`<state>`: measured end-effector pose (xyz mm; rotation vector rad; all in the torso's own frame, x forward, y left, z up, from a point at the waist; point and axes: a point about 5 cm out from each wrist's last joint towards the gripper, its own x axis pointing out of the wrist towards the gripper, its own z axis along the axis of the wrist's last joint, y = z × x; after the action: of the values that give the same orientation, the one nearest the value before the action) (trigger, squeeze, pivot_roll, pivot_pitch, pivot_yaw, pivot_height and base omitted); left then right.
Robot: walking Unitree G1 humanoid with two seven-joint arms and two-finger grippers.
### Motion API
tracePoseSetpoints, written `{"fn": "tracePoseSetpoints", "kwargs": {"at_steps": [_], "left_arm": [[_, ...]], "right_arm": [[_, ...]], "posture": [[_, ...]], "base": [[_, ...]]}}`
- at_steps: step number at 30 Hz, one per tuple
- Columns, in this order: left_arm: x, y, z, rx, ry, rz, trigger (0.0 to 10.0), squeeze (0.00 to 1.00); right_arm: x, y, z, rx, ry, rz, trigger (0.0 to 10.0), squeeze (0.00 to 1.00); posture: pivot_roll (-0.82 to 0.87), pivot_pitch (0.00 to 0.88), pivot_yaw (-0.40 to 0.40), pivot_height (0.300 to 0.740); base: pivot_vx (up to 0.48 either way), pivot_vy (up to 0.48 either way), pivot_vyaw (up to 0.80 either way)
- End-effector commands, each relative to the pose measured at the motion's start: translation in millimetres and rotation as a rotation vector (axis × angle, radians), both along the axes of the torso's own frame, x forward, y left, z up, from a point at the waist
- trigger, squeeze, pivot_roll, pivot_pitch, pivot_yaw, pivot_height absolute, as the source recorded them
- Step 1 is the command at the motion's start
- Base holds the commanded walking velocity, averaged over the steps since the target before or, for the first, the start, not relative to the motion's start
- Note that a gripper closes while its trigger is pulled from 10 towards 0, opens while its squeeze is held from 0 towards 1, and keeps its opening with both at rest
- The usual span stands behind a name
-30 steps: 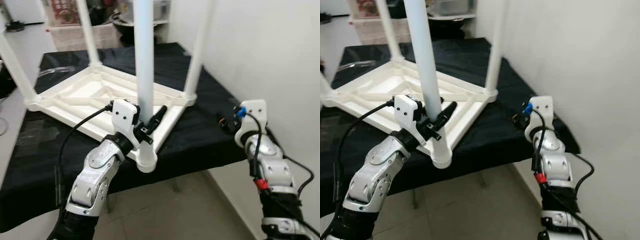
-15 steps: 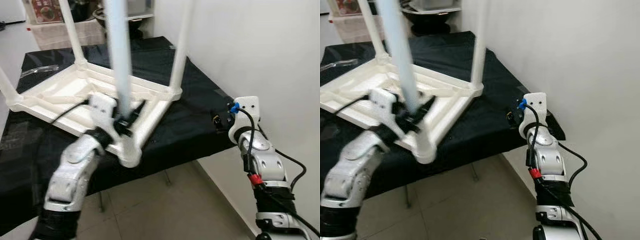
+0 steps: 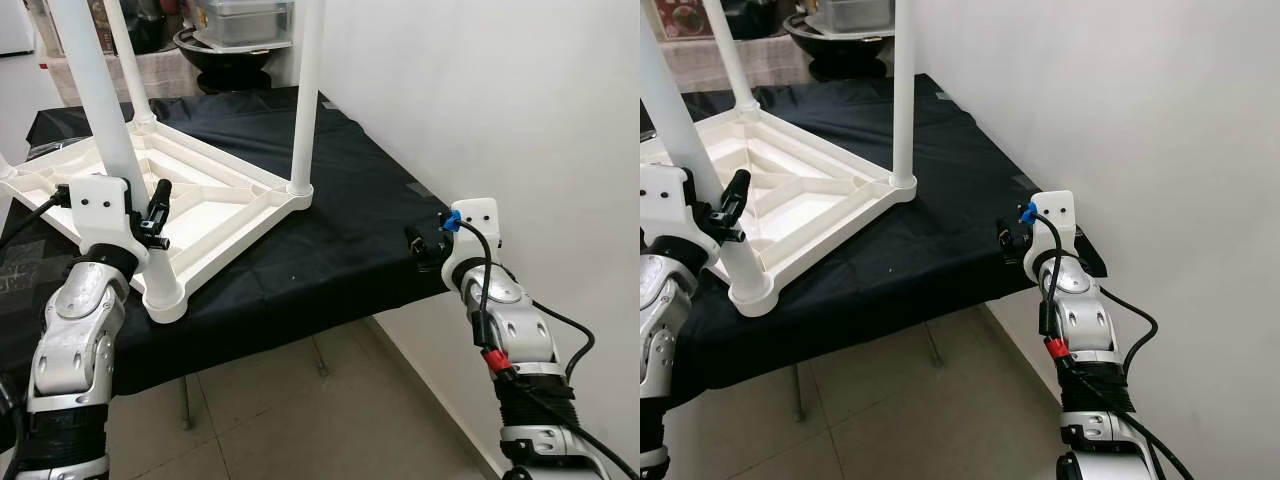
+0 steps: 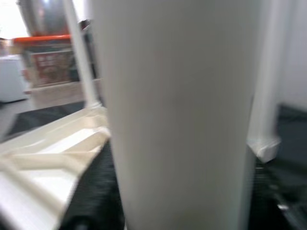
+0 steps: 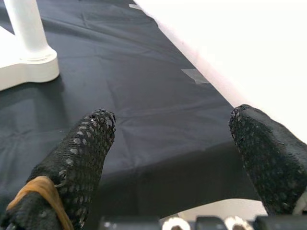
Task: Building children table
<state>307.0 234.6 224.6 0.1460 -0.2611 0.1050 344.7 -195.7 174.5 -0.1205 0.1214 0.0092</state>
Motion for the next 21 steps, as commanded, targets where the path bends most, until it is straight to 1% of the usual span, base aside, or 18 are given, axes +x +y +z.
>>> {"fn": "tracePoseSetpoints", "kwargs": {"at_steps": [1,3,4,5,6,7,8,9,10,12,13,14,15,16,18,19,20,21], "left_arm": [[0.5,2.9,-5.3,0.013,0.032,0.055,10.0,1.00],[0.5,2.9,-5.3,0.013,0.032,0.055,10.0,1.00],[-2.2,-0.2,-5.8,-0.007,0.026,0.069,10.0,1.00],[-6.3,-11.0,-7.9,-0.035,0.024,0.038,10.0,1.00],[-6.3,-11.0,-7.9,-0.035,0.024,0.038,10.0,1.00],[-9.4,-18.6,-9.2,-0.056,0.023,0.014,10.0,1.00],[-9.4,-18.6,-9.2,-0.056,0.023,0.014,10.0,1.00],[-18.0,-39.8,-13.5,-0.062,0.029,-0.096,10.0,1.00],[-24.7,-54.2,-16.0,-0.065,0.033,-0.175,10.0,1.00],[-24.7,-54.2,-16.0,-0.065,0.033,-0.175,10.0,1.00],[-33.4,-65.3,-19.1,-0.075,0.039,-0.225,10.0,1.00],[-33.4,-65.3,-19.1,-0.075,0.039,-0.225,10.0,1.00],[-43.0,-73.3,-22.0,-0.081,0.046,-0.251,10.0,1.00],[-43.0,-73.3,-22.0,-0.081,0.046,-0.251,10.0,1.00],[-67.5,-80.1,-34.0,-0.108,0.086,-0.197,10.0,1.00],[-67.5,-80.1,-34.0,-0.108,0.086,-0.197,10.0,1.00],[-78.6,-80.4,-42.0,-0.104,0.117,-0.155,10.0,1.00],[-78.6,-80.4,-42.0,-0.104,0.117,-0.155,10.0,1.00]], "right_arm": [[-1.3,2.9,-2.1,0.025,0.005,0.029,10.0,0.00],[-1.3,2.9,-2.1,0.025,0.005,0.029,10.0,0.00],[-0.6,4.5,0.0,0.029,-0.008,0.063,10.0,0.00],[0.2,7.7,3.2,0.031,-0.026,0.125,10.0,0.00],[0.2,7.7,3.2,0.031,-0.026,0.125,10.0,0.00],[0.6,10.0,5.3,0.031,-0.037,0.168,10.0,0.00],[0.6,10.0,5.3,0.031,-0.037,0.168,10.0,0.00],[1.3,12.1,8.7,0.034,-0.052,0.216,10.0,0.00],[1.6,13.2,10.8,0.037,-0.060,0.244,10.0,0.00],[1.6,13.2,10.8,0.037,-0.060,0.244,10.0,0.00],[1.9,12.2,11.6,0.038,-0.063,0.258,10.0,0.00],[1.9,12.2,11.6,0.038,-0.063,0.258,10.0,0.00],[2.0,10.8,11.4,0.042,-0.063,0.269,10.0,0.00],[2.0,10.8,11.4,0.042,-0.063,0.269,10.0,0.00],[-1.6,13.4,5.0,0.044,-0.046,0.315,10.0,0.00],[-1.6,13.4,5.0,0.044,-0.046,0.315,10.0,0.00],[-5.6,19.1,-1.2,0.056,-0.033,0.348,10.0,0.00],[-5.6,19.1,-1.2,0.056,-0.033,0.348,10.0,0.00]], "posture": [[-0.02,0.090,-0.094,0.740],[-0.02,0.090,-0.094,0.740],[-0.02,0.092,-0.090,0.740],[-0.02,0.093,-0.089,0.740],[-0.02,0.093,-0.089,0.740],[-0.01,0.092,-0.087,0.740],[-0.01,0.092,-0.087,0.740],[-0.02,0.090,-0.081,0.740],[-0.02,0.090,-0.081,0.740],[-0.02,0.090,-0.081,0.740],[-0.01,0.088,-0.080,0.740],[-0.01,0.088,-0.080,0.740],[0.00,0.087,-0.075,0.740],[0.00,0.087,-0.075,0.740],[0.01,0.082,-0.074,0.740],[0.01,0.082,-0.074,0.740],[0.01,0.079,-0.075,0.740],[0.01,0.079,-0.075,0.740]], "base": [[0.000,0.000,0.00],[0.000,0.000,0.00],[0.000,0.000,0.00],[0.000,0.000,0.00],[0.000,0.000,0.00],[0.000,0.000,0.00],[0.000,0.000,0.00],[0.000,0.000,0.00],[0.000,0.000,0.00],[0.000,0.000,0.00],[0.000,0.000,0.00],[0.000,0.000,0.00],[0.000,0.000,0.00],[0.000,0.000,0.00],[0.000,0.000,0.00],[0.000,0.000,0.00],[0.000,0.000,0.00],[0.000,0.000,0.00]]}}
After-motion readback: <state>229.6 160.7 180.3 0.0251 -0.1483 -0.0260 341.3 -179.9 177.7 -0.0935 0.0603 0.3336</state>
